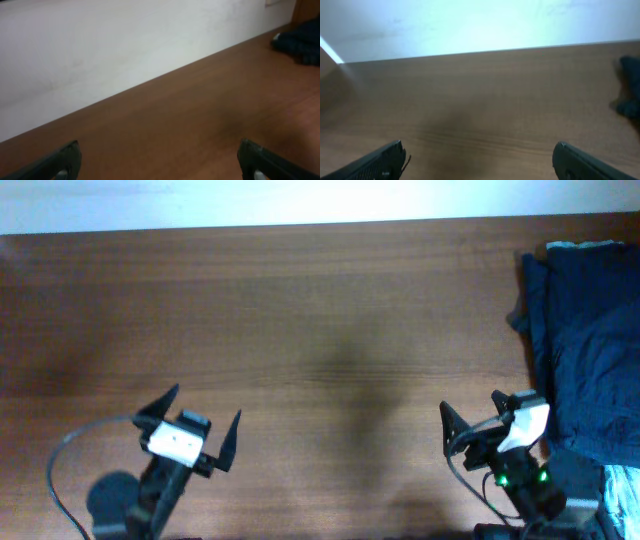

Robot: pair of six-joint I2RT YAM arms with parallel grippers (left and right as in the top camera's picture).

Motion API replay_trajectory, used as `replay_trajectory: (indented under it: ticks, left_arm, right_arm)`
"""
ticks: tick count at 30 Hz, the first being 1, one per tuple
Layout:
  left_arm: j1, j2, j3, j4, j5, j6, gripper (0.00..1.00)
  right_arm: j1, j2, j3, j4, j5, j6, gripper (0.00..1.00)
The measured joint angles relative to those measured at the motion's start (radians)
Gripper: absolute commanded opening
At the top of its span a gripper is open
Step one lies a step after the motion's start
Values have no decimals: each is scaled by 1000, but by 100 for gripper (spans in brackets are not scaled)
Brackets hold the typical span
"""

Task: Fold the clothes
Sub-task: 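Reach the right gripper into the clothes pile and grasp the navy shorts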

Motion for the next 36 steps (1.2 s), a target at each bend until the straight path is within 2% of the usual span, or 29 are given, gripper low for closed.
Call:
replay_trajectory:
  ticks: [11, 15, 19, 24, 25, 30, 33, 36]
  left_arm:
    - [0, 560, 470, -251, 5, -11, 99]
    - [0, 643, 504, -281, 60, -43, 99]
    - [0, 680, 505, -290, 146, -63, 100]
    - [0, 680, 505, -290, 157, -84, 99]
    - [0, 680, 505, -290, 133, -106, 99]
    - [-2, 751, 521, -350, -20, -232, 99]
    - [-2, 818, 540, -366, -44, -257, 99]
    - [-2, 833, 545, -297, -39, -273, 99]
  right_arm:
    - [0, 554, 475, -393, -8, 2, 99]
    - [0, 678, 534, -443, -49, -1, 98]
    - [-29, 768, 534, -457, -9, 5, 99]
    - [-231, 880, 565, -457, 45, 51, 100]
    - [-311, 921, 581, -456, 50, 78, 97]
    - [-610, 1120, 594, -440, 69, 158, 95]
    - [-700, 1202, 594, -435, 92, 173, 90]
    - [-742, 1259, 594, -409, 126, 187, 88]
